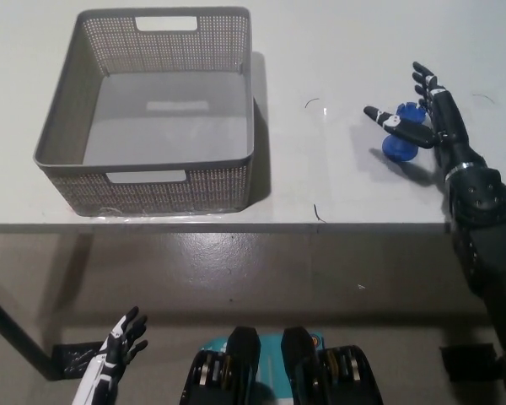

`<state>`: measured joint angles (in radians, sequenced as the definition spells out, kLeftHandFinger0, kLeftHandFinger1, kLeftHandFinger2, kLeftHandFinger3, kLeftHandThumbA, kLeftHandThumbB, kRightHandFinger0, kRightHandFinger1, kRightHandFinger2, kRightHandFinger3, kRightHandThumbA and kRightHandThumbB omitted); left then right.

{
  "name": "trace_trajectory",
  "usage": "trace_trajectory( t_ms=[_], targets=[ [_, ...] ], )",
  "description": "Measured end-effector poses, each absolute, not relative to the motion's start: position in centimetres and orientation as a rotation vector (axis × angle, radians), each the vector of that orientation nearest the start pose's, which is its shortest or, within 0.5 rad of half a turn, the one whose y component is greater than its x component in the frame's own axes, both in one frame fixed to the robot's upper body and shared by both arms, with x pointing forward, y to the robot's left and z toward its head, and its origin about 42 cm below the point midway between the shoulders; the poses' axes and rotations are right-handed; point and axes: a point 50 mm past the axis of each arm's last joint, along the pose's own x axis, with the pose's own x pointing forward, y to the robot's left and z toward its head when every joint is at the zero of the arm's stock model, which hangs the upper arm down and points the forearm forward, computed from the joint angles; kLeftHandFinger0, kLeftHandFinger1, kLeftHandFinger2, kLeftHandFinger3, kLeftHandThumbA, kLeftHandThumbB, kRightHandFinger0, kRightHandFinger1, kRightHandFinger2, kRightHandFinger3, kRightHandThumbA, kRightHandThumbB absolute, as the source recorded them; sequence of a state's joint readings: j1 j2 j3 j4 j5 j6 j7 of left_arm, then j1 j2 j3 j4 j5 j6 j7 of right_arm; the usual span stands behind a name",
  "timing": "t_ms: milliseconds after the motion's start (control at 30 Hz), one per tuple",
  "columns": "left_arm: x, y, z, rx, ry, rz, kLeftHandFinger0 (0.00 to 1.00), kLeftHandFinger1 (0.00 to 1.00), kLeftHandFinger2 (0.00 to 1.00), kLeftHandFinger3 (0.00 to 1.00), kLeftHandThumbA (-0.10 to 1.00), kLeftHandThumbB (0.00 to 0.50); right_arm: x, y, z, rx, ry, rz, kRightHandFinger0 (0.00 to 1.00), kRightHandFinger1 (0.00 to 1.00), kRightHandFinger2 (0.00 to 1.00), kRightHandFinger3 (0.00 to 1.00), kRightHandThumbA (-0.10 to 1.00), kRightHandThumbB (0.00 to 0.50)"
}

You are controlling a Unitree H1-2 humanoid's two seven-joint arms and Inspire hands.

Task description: Use the right hand to pick up a chess pieces and put it into a container on the left hand side

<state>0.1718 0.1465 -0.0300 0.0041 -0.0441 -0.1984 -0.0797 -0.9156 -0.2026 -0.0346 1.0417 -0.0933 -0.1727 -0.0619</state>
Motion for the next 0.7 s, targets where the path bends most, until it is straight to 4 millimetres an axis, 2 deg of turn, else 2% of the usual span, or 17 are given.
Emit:
trace_trajectory(
  t_ms=[100, 233, 367, 400, 467, 500, 600, 633, 667, 700],
  targets=[
    [22.2, 25.6, 6.8, 0.099, -0.020, -0.084, 1.00, 1.00, 1.00, 1.00, 1.00, 0.167, 54.7, -24.9, 20.8, -0.302, -0.027, -0.030, 1.00, 1.00, 1.00, 1.00, 1.00, 0.426],
    [22.3, 25.5, 6.8, 0.097, -0.022, -0.083, 1.00, 1.00, 1.00, 1.00, 1.00, 0.168, 55.2, -26.0, 21.0, -0.327, -0.003, -0.050, 1.00, 1.00, 1.00, 1.00, 1.00, 0.395],
    [22.6, 25.5, 6.9, 0.097, -0.027, -0.086, 1.00, 1.00, 1.00, 1.00, 1.00, 0.194, 55.6, -26.9, 21.7, -0.342, -0.014, -0.065, 1.00, 1.00, 1.00, 1.00, 0.97, 0.353],
    [22.7, 25.5, 6.9, 0.097, -0.028, -0.086, 1.00, 1.00, 1.00, 1.00, 1.00, 0.196, 55.7, -27.0, 22.0, -0.342, -0.019, -0.067, 1.00, 1.00, 1.00, 1.00, 0.96, 0.354],
    [22.8, 25.5, 6.9, 0.097, -0.029, -0.087, 1.00, 1.00, 1.00, 1.00, 1.00, 0.201, 55.8, -27.0, 22.3, -0.342, -0.027, -0.068, 1.00, 1.00, 1.00, 1.00, 0.99, 0.413],
    [22.8, 25.4, 6.9, 0.097, -0.029, -0.087, 1.00, 1.00, 1.00, 1.00, 1.00, 0.201, 55.9, -26.9, 22.5, -0.340, -0.035, -0.067, 1.00, 1.00, 1.00, 1.00, 1.00, 0.422],
    [22.8, 25.4, 6.9, 0.097, -0.029, -0.089, 1.00, 1.00, 1.00, 1.00, 1.00, 0.186, 55.9, -26.8, 22.6, -0.341, -0.039, -0.065, 1.00, 1.00, 1.00, 1.00, 1.00, 0.406],
    [22.8, 25.4, 6.9, 0.097, -0.028, -0.090, 1.00, 1.00, 1.00, 1.00, 1.00, 0.188, 55.9, -26.8, 22.5, -0.341, -0.037, -0.064, 1.00, 1.00, 1.00, 1.00, 1.00, 0.376],
    [22.8, 25.4, 6.9, 0.098, -0.028, -0.091, 1.00, 1.00, 1.00, 1.00, 1.00, 0.189, 55.9, -26.7, 22.4, -0.344, -0.034, -0.062, 1.00, 1.00, 1.00, 1.00, 1.00, 0.373],
    [22.8, 25.4, 6.9, 0.098, -0.028, -0.092, 1.00, 1.00, 1.00, 1.00, 1.00, 0.183, 55.9, -26.7, 22.3, -0.346, -0.030, -0.061, 1.00, 1.00, 1.00, 1.00, 1.00, 0.393]
  ],
)
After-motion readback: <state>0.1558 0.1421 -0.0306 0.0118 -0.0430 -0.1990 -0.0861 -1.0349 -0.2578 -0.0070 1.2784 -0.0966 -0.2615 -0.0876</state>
